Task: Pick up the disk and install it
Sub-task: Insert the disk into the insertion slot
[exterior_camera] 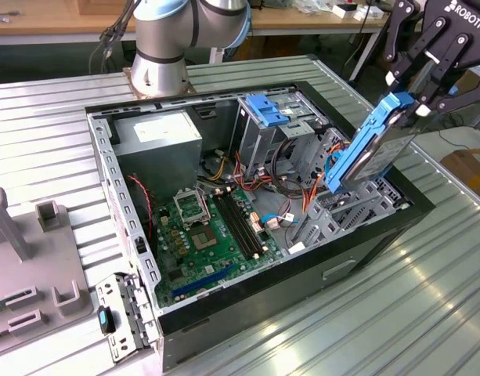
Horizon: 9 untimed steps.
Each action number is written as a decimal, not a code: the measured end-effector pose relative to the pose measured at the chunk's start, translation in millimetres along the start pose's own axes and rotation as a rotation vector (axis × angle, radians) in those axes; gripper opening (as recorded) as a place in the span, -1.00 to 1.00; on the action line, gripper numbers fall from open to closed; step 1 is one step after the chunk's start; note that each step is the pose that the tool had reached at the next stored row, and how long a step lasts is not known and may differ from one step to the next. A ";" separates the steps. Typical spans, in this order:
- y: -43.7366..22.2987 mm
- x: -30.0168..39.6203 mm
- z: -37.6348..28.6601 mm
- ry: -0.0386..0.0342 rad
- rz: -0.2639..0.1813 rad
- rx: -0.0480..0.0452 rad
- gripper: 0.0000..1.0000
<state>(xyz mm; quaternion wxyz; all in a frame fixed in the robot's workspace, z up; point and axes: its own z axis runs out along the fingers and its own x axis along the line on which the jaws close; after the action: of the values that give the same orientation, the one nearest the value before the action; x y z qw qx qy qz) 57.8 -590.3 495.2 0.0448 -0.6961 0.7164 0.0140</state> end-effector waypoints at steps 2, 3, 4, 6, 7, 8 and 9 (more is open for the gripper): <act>0.0 2.9 0.1 -0.0044 -0.001 0.0073 -0.26; 0.1 3.2 0.1 -0.0044 -0.001 0.0075 -0.26; 0.6 3.9 0.3 -0.0044 -0.001 0.0083 -0.26; 3.7 5.3 1.2 -0.0045 -0.002 0.0130 -0.26; 3.7 5.3 1.2 -0.0044 -0.002 0.0130 -0.26; 3.7 5.4 1.3 -0.0045 -0.002 0.0132 -0.26; 3.8 5.4 1.3 -0.0046 -0.002 0.0132 -0.26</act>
<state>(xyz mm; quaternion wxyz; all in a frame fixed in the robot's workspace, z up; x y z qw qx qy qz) 53.9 -595.4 493.2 0.0511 -0.6964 0.7157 0.0108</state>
